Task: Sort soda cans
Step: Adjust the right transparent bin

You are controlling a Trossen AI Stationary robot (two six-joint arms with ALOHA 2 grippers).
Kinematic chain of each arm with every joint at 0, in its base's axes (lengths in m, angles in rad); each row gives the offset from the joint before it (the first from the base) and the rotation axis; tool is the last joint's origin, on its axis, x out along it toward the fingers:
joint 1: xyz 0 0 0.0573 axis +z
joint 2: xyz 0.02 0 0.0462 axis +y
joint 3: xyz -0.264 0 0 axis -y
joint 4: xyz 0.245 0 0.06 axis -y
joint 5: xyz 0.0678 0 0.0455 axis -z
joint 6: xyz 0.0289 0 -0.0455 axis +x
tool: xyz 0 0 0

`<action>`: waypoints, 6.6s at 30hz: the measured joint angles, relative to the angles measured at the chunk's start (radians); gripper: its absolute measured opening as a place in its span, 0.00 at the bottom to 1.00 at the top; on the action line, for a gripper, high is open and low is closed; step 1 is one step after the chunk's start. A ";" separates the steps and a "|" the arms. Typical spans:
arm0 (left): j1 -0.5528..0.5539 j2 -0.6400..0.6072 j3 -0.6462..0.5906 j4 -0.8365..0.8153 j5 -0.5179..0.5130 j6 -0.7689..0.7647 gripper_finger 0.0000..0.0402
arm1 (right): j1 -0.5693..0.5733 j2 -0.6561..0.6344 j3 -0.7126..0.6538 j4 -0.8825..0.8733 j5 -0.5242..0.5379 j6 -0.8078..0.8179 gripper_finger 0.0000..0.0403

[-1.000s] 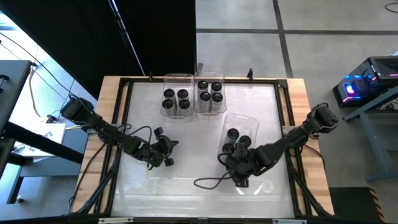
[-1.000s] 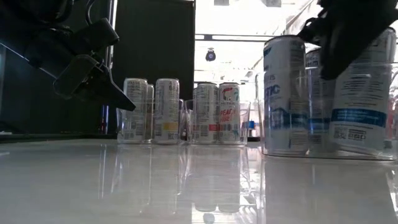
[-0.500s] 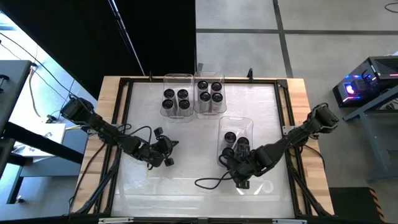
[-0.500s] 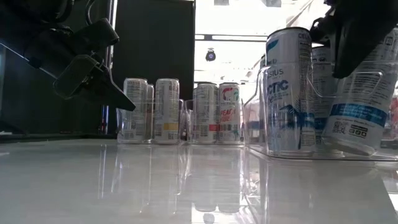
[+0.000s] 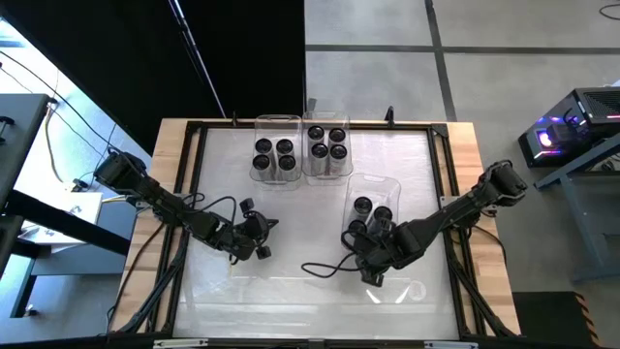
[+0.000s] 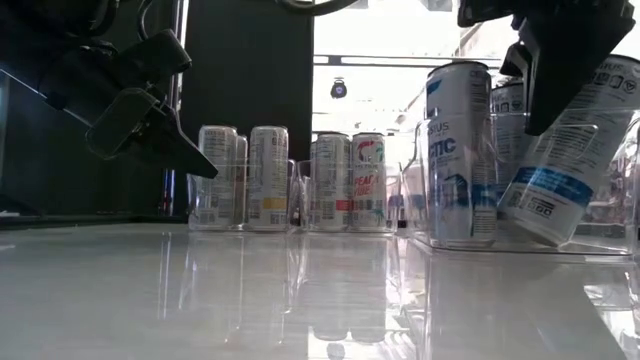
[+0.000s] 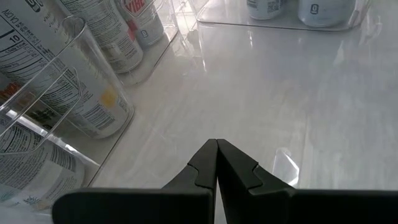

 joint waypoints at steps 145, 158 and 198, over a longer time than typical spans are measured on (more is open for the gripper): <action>-0.003 0.000 0.000 0.033 0.022 0.001 0.00 | 0.269 -0.295 -0.263 0.117 0.211 0.185 0.35; -0.003 0.000 0.000 0.054 0.035 0.020 0.00 | 0.191 -0.240 -0.260 0.125 0.182 -0.043 0.26; 0.006 0.000 0.000 0.053 0.031 0.019 0.00 | -0.206 -0.312 -0.264 -0.148 0.181 -0.595 0.00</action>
